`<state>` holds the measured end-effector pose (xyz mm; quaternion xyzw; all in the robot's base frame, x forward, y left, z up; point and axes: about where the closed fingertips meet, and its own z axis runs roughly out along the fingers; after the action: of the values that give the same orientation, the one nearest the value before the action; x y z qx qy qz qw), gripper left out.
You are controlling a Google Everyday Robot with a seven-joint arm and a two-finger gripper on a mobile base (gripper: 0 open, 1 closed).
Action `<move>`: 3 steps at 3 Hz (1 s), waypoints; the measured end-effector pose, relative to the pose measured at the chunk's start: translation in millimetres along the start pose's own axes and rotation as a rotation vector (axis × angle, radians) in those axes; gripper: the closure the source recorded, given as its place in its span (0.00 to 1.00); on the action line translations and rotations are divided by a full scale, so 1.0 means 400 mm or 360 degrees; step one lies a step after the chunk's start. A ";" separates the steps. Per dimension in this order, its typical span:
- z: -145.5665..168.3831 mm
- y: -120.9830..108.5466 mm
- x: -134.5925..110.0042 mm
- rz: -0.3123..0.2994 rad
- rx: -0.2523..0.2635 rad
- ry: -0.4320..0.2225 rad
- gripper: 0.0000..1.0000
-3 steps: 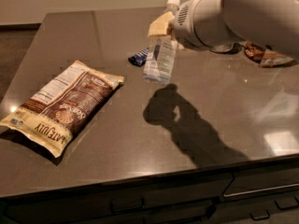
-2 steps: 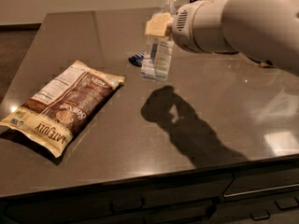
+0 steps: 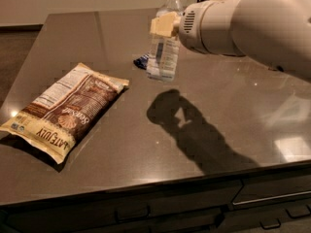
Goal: Place blue plastic bottle upright
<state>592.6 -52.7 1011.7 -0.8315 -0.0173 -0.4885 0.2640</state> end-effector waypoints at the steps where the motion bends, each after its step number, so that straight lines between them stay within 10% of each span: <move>1: -0.002 0.002 0.004 0.0028 0.0021 0.0079 1.00; 3: 0.019 0.028 -0.030 -0.0009 0.0081 0.0356 1.00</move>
Offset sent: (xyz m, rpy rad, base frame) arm 0.0007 -0.0108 -0.0269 0.1383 -0.2475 -0.0704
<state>595.8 -56.0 994.2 -0.7648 -0.0023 -0.5784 0.2838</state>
